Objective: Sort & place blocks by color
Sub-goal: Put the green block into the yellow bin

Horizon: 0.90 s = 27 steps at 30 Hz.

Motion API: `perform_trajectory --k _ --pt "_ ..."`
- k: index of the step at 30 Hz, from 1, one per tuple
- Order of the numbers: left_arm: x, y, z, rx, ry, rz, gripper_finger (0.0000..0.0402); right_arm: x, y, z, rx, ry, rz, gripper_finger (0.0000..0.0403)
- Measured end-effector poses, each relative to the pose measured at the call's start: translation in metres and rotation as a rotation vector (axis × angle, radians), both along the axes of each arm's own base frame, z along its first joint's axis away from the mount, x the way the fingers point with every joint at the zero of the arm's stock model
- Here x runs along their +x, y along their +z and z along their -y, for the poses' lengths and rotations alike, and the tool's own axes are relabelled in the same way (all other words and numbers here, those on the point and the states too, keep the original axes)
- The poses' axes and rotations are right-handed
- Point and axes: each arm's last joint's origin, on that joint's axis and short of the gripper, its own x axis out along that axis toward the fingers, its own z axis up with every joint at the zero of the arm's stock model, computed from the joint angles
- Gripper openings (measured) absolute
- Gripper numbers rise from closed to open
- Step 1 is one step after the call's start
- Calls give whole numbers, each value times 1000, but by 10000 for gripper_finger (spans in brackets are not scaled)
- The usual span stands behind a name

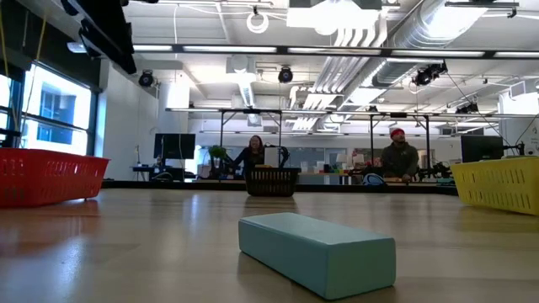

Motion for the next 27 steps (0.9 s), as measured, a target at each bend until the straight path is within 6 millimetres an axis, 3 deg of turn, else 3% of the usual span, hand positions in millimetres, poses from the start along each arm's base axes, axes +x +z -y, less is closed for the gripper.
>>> perform_trajectory --k 6,15,21,27 --pt "5 4 8 -30 -14 83 188 -18 -12 -17 -37 76 -45 191" --pt "7 7 17 -75 -10 129 188 -35 -48 -42 -110 184 -152 191" --pt "7 7 18 -84 -21 129 188 -38 -72 -47 -195 239 -200 191" --pt "7 7 19 -95 -29 126 188 -36 -84 -45 -253 230 -241 191"
